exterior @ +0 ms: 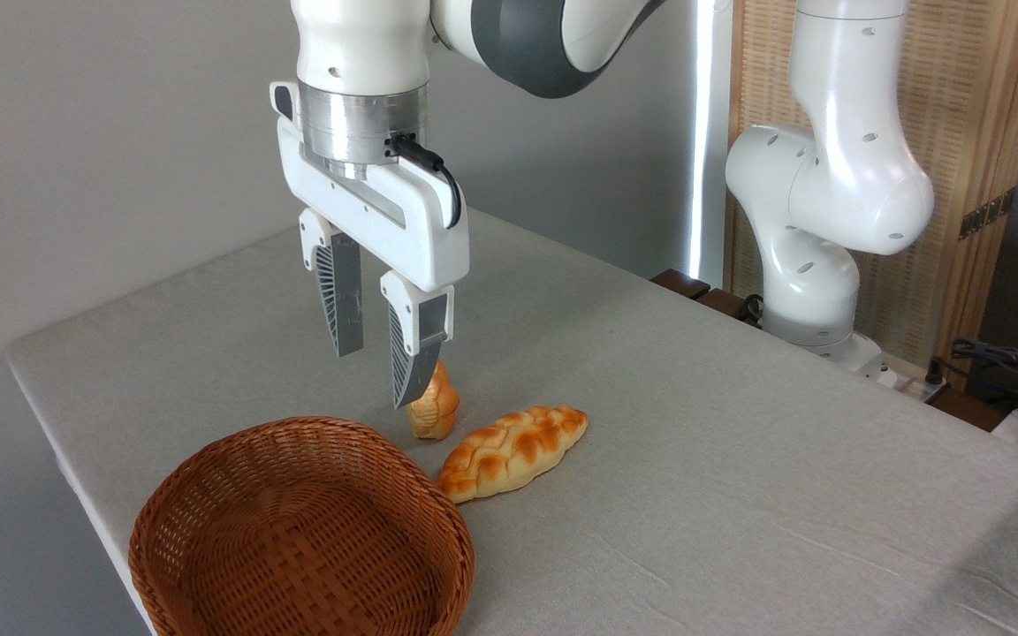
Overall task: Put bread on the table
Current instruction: 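Open the gripper and raise it away from the loaf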
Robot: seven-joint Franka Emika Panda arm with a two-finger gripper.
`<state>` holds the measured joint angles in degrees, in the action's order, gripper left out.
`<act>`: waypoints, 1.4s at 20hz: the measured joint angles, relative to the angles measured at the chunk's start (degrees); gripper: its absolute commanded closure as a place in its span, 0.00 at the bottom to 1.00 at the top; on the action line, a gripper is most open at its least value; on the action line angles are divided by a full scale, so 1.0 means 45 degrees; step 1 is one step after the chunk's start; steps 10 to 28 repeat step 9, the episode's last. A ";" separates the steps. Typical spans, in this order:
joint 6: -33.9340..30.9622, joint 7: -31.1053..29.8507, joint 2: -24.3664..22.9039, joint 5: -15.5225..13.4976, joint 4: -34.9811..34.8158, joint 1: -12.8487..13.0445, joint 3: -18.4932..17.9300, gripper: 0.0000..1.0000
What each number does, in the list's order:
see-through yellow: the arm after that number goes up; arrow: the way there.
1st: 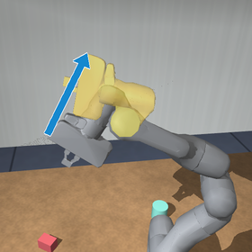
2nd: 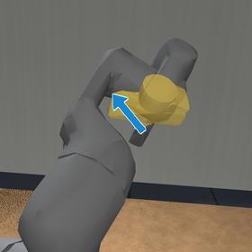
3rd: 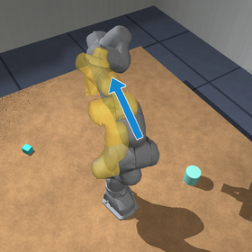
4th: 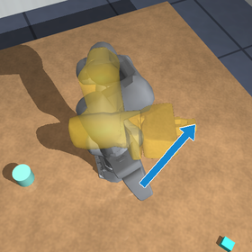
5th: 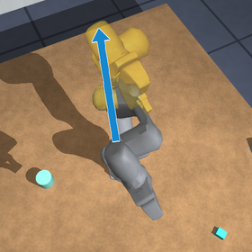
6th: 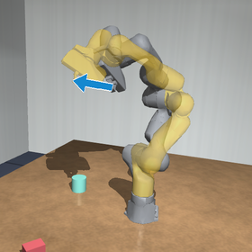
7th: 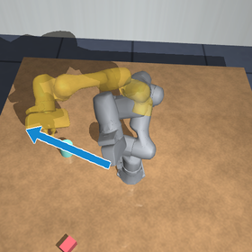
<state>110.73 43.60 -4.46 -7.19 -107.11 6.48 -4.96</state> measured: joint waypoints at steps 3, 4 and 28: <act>0.0000 -0.0508 0.0023 0.0149 0.0001 -0.0020 -0.0011 0.00; 0.0000 -0.0714 0.0031 0.0434 0.0001 -0.0018 -0.0004 0.00; -0.0243 -0.1344 0.0075 0.1247 0.0001 0.0008 0.0085 0.00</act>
